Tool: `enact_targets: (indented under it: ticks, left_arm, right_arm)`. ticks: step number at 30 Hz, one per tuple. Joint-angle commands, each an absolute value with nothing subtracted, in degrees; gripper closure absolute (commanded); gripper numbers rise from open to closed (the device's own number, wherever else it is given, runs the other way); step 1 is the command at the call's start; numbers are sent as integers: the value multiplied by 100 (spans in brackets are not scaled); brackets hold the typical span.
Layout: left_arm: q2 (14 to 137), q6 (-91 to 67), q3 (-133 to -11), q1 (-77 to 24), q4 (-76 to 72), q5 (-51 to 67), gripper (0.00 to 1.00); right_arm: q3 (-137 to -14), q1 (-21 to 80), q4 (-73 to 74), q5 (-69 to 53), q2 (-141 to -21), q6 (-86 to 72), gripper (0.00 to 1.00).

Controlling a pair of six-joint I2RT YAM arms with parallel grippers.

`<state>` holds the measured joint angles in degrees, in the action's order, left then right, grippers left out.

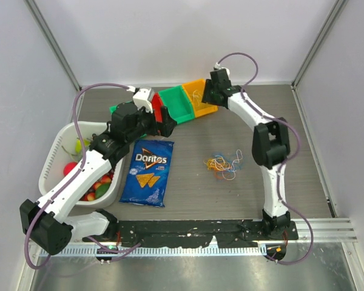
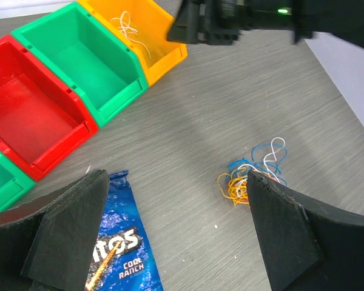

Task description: Untangle the cables

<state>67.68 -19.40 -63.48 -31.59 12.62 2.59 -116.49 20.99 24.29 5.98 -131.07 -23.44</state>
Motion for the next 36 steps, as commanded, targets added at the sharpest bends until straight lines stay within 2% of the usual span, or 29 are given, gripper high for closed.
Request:
enact_targets:
  ticks: [1, 5, 7, 10, 13, 16, 22, 25, 36]
  left_arm:
    - [6934, -2030, -6363, -3164, 949, 623, 0]
    - [7364, -2232, -6442, -3252, 932, 1211, 0]
    - [7698, -2311, -6565, -3348, 1010, 1554, 0]
    - [8304, -2338, -6819, -3655, 1247, 2021, 12]
    - [8884, -2487, -6917, -4199, 1266, 2258, 30]
    - [9429, -2548, -7145, -4631, 1345, 2285, 42]
    - [10203, -3427, -7470, -4825, 1160, 1786, 44]
    - [10520, -3577, -7856, -5009, 1449, 1232, 60]
    - [10942, -4227, -8112, -5212, 1336, 466, 62]
  right_arm:
    - [-9787, 2153, 2295, 879, -10685, -2180, 48]
    - [-7100, 2153, 2023, 643, -9014, -2390, 48]
    - [-6202, 2145, 1943, 300, -8345, -2478, 47]
    - [-5328, 2136, 2065, 97, -7613, -2689, 47]
    - [-4468, 2083, 2048, 149, -6736, -3144, 48]
    - [-4052, 2048, 1934, 368, -6163, -3418, 51]
    - [-3604, 2021, 1460, -316, -6336, -3612, 55]
    - [-3490, 2021, 1257, -544, -6416, -3665, 57]
    - [-3191, 2021, 1020, -642, -6223, -3604, 59]
